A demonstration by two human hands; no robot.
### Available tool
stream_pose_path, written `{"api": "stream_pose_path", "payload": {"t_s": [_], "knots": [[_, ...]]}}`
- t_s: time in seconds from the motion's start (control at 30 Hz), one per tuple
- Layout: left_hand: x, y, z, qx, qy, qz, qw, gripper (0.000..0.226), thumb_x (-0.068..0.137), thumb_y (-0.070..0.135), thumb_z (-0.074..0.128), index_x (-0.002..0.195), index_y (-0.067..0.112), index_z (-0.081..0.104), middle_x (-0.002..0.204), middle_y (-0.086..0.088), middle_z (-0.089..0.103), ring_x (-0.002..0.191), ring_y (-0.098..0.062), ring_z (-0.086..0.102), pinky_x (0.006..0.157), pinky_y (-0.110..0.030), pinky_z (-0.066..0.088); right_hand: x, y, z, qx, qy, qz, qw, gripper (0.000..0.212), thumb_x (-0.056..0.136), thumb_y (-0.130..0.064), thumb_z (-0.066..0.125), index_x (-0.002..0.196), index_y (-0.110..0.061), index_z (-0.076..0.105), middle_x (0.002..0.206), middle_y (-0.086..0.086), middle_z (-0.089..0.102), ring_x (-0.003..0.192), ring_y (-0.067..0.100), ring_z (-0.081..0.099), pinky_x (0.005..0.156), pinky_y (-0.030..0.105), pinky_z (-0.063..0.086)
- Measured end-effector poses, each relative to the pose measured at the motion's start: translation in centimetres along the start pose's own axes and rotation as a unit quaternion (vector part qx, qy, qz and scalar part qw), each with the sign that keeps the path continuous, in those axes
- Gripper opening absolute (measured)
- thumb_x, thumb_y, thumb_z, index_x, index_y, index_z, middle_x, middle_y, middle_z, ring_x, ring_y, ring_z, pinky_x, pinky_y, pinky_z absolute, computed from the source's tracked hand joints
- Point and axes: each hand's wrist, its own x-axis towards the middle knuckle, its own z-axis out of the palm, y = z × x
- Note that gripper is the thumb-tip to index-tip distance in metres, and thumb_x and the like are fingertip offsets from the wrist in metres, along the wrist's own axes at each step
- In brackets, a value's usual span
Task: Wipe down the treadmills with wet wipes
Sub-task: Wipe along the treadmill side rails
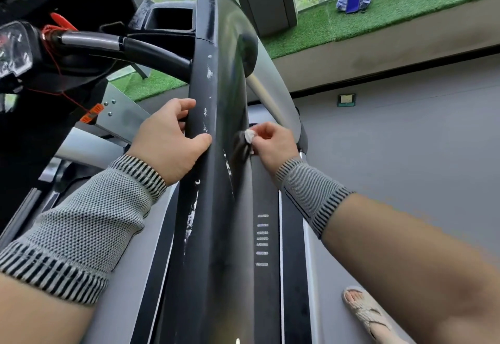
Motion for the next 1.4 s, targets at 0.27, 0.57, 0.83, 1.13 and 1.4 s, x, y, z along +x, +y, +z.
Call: {"api": "stream_pose_path", "payload": {"t_s": [0.27,0.57,0.83,1.13,1.4], "knots": [[0.0,-0.3,0.0,-0.007,-0.001,0.001,1.0,0.059,0.082,0.018,0.071,0.136,0.02,0.047,0.132,0.0,0.055,0.116,-0.012,0.053,0.099,-0.021,0.036,-3.1,1.6,-0.3,0.038,-0.031,0.113,0.992,0.022,0.082,-0.002,0.061,0.067,-0.018,0.06,0.056,0.0,0.049,0.063,0.022,0.052,0.073,0.05,0.055],[-0.1,-0.3,0.2,-0.032,-0.004,0.002,0.999,0.059,0.081,0.016,0.071,0.136,0.018,0.048,0.132,-0.001,0.055,0.118,-0.013,0.053,0.106,-0.03,0.039,-3.7,-0.2,-0.9,-0.028,-0.034,0.1,0.994,0.017,0.085,-0.012,0.064,0.069,-0.018,0.061,0.06,-0.004,0.06,0.06,0.018,0.06,0.073,0.044,0.058],[0.0,-0.4,0.2,-0.035,-0.004,0.002,0.999,0.06,0.082,0.015,0.072,0.137,0.016,0.046,0.127,0.002,0.055,0.116,-0.011,0.052,0.107,-0.028,0.038,-3.9,-2.7,0.0,-0.063,-0.019,0.007,0.998,0.027,0.072,-0.045,0.067,0.065,-0.019,0.062,0.053,-0.01,0.057,0.058,0.017,0.058,0.074,0.048,0.057],[0.1,-0.7,0.3,-0.034,-0.004,0.005,0.999,0.061,0.081,0.016,0.072,0.137,0.015,0.046,0.131,-0.004,0.056,0.12,-0.015,0.054,0.109,-0.035,0.039,3.3,-7.3,2.2,-0.104,0.016,-0.054,0.993,0.025,0.082,-0.036,0.071,0.065,-0.022,0.059,0.055,-0.009,0.053,0.056,0.014,0.053,0.07,0.035,0.055],[-0.1,-0.8,0.0,-0.067,-0.008,-0.013,0.998,0.059,0.081,0.016,0.071,0.136,0.016,0.047,0.131,-0.002,0.056,0.116,-0.014,0.055,0.106,-0.033,0.041,-6.0,-4.9,0.2,-0.07,-0.086,-0.162,0.981,0.019,0.08,-0.027,0.075,0.065,-0.03,0.063,0.067,-0.004,0.064,0.062,0.012,0.056,0.068,0.034,0.051]]}}
